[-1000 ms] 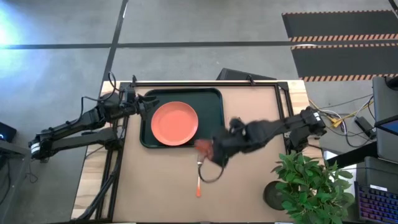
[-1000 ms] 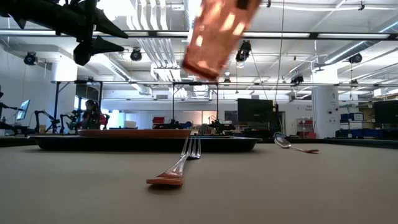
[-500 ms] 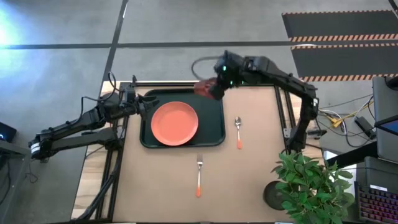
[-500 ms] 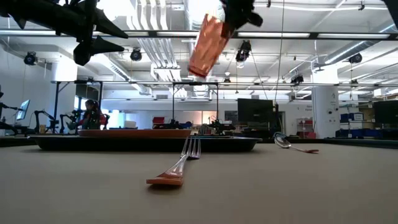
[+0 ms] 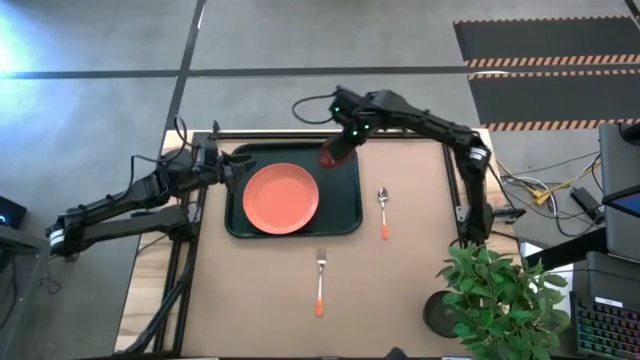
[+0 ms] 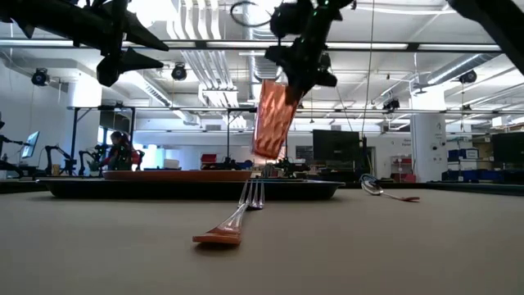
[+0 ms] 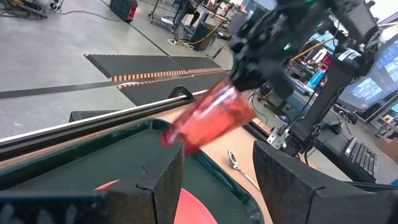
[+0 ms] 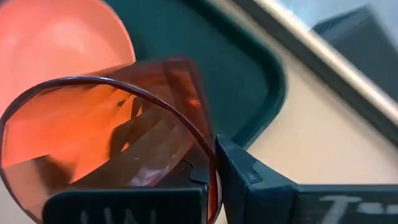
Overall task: Pick and place plate/cup/fork/spoon on tray
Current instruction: Put the orange glass to the top right of the orange plate on the black tray
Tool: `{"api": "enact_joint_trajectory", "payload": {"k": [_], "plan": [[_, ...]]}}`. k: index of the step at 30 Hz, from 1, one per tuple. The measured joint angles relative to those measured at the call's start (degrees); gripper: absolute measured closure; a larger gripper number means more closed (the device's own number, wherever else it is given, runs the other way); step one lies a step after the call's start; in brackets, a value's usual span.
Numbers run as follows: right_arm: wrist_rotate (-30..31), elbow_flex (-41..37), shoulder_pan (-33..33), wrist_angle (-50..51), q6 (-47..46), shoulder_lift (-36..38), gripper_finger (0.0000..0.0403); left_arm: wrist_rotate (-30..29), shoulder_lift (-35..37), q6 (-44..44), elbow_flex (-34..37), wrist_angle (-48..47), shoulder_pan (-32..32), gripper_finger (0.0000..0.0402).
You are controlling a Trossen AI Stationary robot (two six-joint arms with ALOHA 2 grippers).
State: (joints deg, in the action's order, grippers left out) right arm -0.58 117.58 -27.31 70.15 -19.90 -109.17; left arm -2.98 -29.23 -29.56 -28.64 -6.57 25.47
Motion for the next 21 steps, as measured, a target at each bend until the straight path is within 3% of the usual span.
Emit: {"api": "enact_joint_trajectory", "payload": {"k": [7, 21], "plan": [[0.8, 0.0, -0.7, 2.9, 0.5, -4.3, 0.0395, 0.0, 0.0, 0.0, 0.0, 0.0, 0.0, 0.0228], [1.7, 0.1, -4.5, 3.1, -0.5, -4.0, 0.0395, 0.0, -0.3, 0.0, 0.0, -0.3, 0.0, 0.0228]]}}
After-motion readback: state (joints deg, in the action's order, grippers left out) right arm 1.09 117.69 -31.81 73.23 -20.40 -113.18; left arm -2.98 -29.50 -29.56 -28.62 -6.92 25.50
